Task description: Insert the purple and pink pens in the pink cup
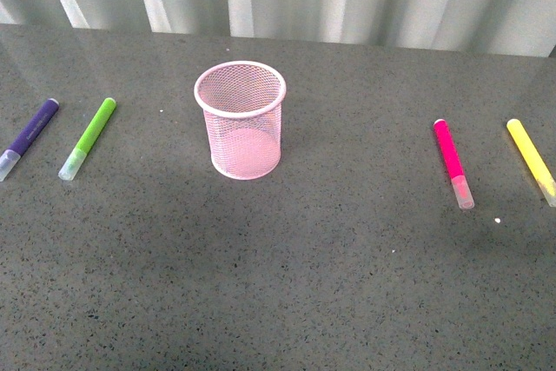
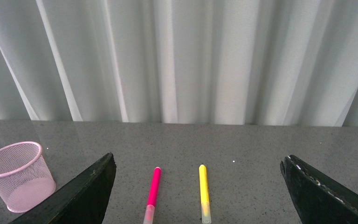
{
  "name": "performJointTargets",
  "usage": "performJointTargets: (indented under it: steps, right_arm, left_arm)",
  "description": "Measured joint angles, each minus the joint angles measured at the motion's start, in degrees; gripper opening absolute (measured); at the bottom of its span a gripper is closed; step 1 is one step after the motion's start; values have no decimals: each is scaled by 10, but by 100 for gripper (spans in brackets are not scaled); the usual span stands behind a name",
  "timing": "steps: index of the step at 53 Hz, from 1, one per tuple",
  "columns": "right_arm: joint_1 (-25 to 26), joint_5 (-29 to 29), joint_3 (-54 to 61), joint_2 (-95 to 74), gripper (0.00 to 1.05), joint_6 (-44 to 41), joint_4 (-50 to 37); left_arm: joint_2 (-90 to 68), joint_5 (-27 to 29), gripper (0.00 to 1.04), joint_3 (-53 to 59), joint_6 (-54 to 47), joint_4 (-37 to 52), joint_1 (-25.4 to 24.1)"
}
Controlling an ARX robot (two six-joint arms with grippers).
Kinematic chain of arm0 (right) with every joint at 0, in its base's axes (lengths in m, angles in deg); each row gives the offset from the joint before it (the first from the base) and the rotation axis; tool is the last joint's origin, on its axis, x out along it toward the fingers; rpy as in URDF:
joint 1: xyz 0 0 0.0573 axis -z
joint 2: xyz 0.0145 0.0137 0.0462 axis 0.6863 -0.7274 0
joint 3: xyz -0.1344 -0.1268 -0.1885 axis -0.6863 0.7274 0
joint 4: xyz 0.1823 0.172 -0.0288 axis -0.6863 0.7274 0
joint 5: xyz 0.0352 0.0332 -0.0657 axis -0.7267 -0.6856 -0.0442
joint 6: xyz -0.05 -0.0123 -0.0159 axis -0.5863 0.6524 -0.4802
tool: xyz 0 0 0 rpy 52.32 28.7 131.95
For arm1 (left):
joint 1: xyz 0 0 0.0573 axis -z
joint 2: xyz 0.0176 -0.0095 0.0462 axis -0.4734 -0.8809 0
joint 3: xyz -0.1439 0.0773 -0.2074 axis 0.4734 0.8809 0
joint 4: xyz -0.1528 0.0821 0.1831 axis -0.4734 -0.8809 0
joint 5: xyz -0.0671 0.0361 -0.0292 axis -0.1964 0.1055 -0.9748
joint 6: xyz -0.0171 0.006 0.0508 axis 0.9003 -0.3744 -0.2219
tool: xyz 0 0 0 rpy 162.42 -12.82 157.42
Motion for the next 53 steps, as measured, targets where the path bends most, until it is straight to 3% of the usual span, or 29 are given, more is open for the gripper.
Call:
performJointTargets:
  steps: [15, 20, 22, 30, 38, 44, 53]
  right_arm:
    - [0, 0, 0, 0, 98, 0, 0]
    - [0, 0, 0, 0, 98, 0, 0]
    - [0, 0, 0, 0, 98, 0, 0]
    - [0, 0, 0, 0, 98, 0, 0]
    - [0, 0, 0, 0, 98, 0, 0]
    - [0, 0, 0, 0, 98, 0, 0]
    - [0, 0, 0, 0, 98, 0, 0]
  left_arm:
    - [0, 0, 98, 0, 0, 0, 0]
    - [-40, 99, 98, -20, 73, -76, 24]
    - [-58, 108, 98, -20, 99, -81, 25]
    - [-167, 30, 98, -33, 133, 20, -18]
    - [-407, -112, 98, -106, 122, 203, -86]
    - [-613, -205, 98, -196, 102, 282, -106]
    - [-837, -200, 98, -334, 70, 276, -113]
